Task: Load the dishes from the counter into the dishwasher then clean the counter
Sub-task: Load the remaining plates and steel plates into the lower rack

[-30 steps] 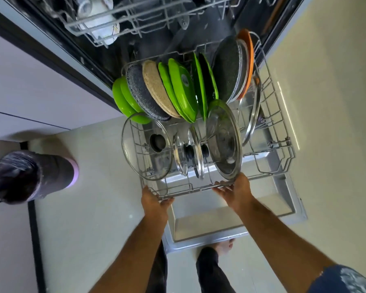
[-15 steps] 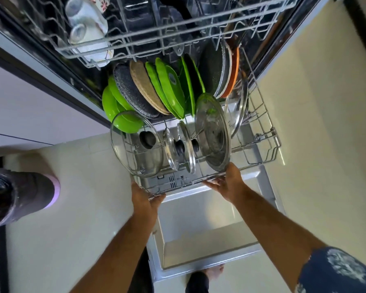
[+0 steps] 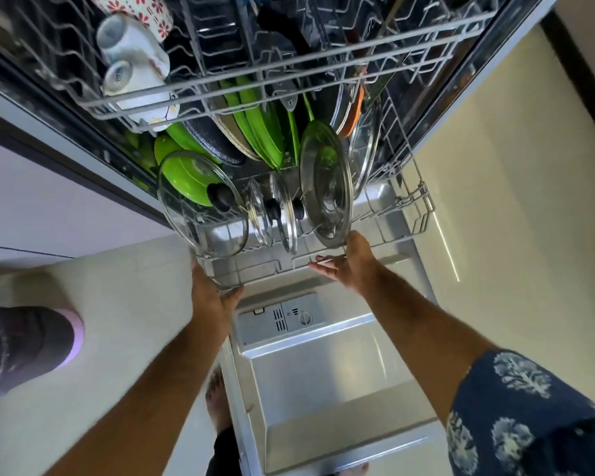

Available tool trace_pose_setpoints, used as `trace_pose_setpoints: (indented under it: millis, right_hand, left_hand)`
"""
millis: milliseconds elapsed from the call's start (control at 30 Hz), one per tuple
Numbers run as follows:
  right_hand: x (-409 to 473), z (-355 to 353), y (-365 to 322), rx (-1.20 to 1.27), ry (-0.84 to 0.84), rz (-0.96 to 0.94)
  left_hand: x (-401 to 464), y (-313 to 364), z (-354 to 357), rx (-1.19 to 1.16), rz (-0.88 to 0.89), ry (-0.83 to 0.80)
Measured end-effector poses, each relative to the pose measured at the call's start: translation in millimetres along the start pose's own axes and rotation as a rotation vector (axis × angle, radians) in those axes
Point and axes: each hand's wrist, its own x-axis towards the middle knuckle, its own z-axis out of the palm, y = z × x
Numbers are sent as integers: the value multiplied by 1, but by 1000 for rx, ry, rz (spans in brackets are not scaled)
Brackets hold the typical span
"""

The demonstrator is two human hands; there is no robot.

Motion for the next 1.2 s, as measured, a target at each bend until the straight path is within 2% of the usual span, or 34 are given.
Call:
trace_pose_setpoints:
  millis: [133,267,467,667,767,867,1033,1200]
  right_hand:
    - [14,24,-18,-26,-12,-33]
    - [30,42,-35,-31,-12,-69]
    - [49,59,-51,-111,-94,-150]
    - [69,72,-63,-145,-132,-216]
    - [77,78,-69,-128,-151,-221]
    - [87,84,-75,-138,-185,-245]
    - [90,96,-84,-218,-212,-301]
    - [90,102,-90,-272,-216,-331]
  left_hand:
    - [20,17,17,15,35,-5]
    - [32,27,35,59,113,-76]
    - [52,46,54,110,172,-119]
    - [60,60,76,78,180,-87]
    - [67,64,85,45,204,-128]
    - [77,66,88,192,256,-98]
    - [90,79,94,237,287,-111]
    - [108,80,100,410,346,-104]
